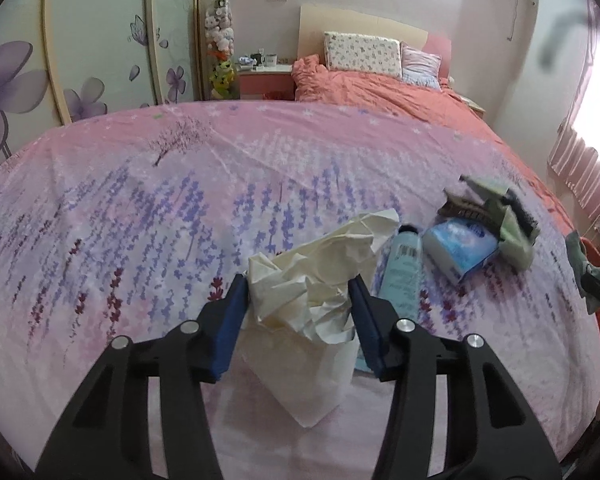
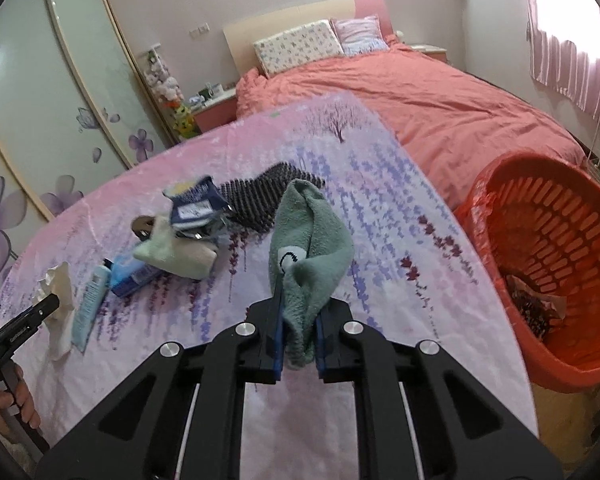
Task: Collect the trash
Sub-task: 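Carry the towel and tissue to the orange basket and release both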
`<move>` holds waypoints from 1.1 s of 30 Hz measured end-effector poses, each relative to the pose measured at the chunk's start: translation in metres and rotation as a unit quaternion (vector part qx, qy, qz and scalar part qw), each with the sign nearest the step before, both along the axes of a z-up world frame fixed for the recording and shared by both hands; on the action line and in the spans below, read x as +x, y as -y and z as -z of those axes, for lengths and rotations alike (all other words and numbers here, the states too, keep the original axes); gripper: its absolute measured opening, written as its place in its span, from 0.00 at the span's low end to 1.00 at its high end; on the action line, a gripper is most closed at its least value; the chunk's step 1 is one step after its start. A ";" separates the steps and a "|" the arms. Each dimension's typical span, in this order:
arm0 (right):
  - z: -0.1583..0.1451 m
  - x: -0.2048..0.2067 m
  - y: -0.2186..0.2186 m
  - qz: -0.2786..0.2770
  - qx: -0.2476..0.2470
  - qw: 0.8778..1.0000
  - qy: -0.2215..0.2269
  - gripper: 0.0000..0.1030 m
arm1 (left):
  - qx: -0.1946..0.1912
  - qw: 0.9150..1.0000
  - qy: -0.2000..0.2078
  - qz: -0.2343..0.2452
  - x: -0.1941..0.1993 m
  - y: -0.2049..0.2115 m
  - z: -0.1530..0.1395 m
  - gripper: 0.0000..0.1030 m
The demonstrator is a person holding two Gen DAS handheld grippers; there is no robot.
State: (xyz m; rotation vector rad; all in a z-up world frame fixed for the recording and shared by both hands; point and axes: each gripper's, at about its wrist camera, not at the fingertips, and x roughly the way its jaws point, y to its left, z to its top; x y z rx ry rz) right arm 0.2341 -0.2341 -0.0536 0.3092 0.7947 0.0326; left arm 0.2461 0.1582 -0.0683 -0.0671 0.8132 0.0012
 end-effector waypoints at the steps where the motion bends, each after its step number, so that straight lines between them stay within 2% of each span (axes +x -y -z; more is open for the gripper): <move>1: -0.004 -0.002 0.002 0.000 0.001 1.000 0.006 0.11 | -0.001 1.000 0.004 0.001 0.001 -0.001 -0.004 0.49; 12: -0.031 -0.024 0.025 0.015 -0.005 0.999 0.045 0.11 | -0.015 0.998 0.047 0.037 -0.006 0.042 -0.054 0.49; 20: -0.047 -0.043 0.057 0.044 -0.011 0.997 0.069 0.11 | -0.048 0.991 0.071 0.100 -0.012 0.110 -0.083 0.49; 26: -0.052 -0.057 0.095 0.084 -0.017 0.993 0.081 0.11 | -0.079 0.980 0.076 0.165 -0.011 0.185 -0.094 0.49; 33: -0.047 -0.066 0.148 0.132 -0.004 0.988 0.084 0.11 | -0.107 0.961 0.064 0.247 -0.012 0.285 -0.091 0.49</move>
